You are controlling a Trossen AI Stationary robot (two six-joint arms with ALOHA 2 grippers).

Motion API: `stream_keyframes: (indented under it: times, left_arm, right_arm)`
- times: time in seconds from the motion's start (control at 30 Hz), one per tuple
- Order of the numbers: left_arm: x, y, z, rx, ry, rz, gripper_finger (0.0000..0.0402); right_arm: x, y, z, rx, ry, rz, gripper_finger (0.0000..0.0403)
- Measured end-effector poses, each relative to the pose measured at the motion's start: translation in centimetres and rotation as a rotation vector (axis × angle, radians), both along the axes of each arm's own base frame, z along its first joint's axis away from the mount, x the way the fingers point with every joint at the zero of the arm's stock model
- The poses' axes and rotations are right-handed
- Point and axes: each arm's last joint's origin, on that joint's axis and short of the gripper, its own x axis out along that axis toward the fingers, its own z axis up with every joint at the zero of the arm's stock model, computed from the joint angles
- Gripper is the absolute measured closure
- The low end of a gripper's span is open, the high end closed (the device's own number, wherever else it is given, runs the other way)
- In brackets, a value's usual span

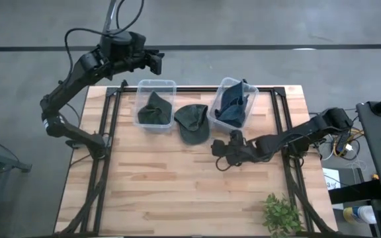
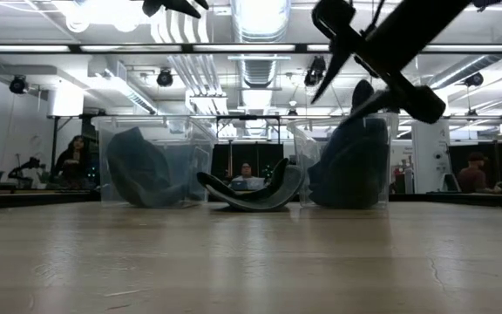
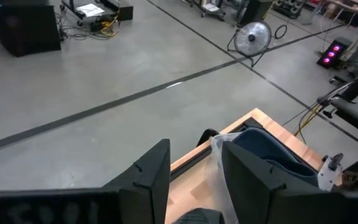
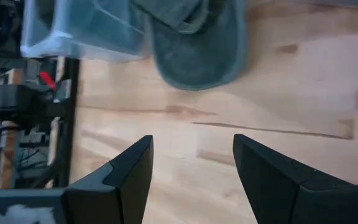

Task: Pick & Place hat
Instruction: Put the gray cap into the left transparent bin

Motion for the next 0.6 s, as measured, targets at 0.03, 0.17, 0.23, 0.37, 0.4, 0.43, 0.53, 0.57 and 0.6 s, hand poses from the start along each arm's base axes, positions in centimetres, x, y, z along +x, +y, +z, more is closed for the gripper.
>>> stream_keyframes:
  times: [0.03,0.17,0.23,0.37,0.4,0.43,0.53,0.57,0.6]
  left_arm:
    - [0.0,0.0,0.0,0.0,-0.002,-0.005,0.0264]
    - [-0.1,-0.1,0.1,0.015,0.004,-0.016,0.0264]
    - [-0.1,-0.1,0.2,0.018,0.005,-0.017,0.0264]
    - [-0.4,-0.3,0.3,0.023,-0.003,-0.016,0.0264]
    - [-0.5,-0.3,0.4,0.026,-0.008,-0.016,0.0264]
    - [-0.6,-0.4,0.5,0.029,-0.011,-0.016,0.0264]
    - [-0.8,-0.6,0.7,0.032,-0.016,-0.016,0.0264]
    - [-0.9,-0.6,0.7,0.033,-0.019,-0.016,0.0264]
    - [-0.9,-0.6,0.7,0.033,-0.02,-0.016,0.0264]
  right_arm:
    - [-0.2,0.0,-0.4,-0.008,0.006,-0.01,0.0187]
    - [-0.2,0.1,-1.6,-0.089,0.022,-0.047,0.0187]
    - [0.3,0.2,-2.4,-0.094,0.03,-0.05,0.0187]
    - [1.6,0.7,-4.6,-0.096,0.054,-0.05,0.0187]
    - [1.9,0.8,-5.1,-0.097,0.066,-0.051,0.0187]
    - [2.2,0.9,-5.7,-0.097,0.08,-0.056,0.0187]
    - [3.0,1.0,-7.1,-0.083,0.104,-0.086,0.0187]
    - [3.3,1.1,-7.4,-0.078,0.103,-0.094,0.0187]
    - [3.7,1.2,-7.6,-0.071,0.096,-0.1,0.0187]
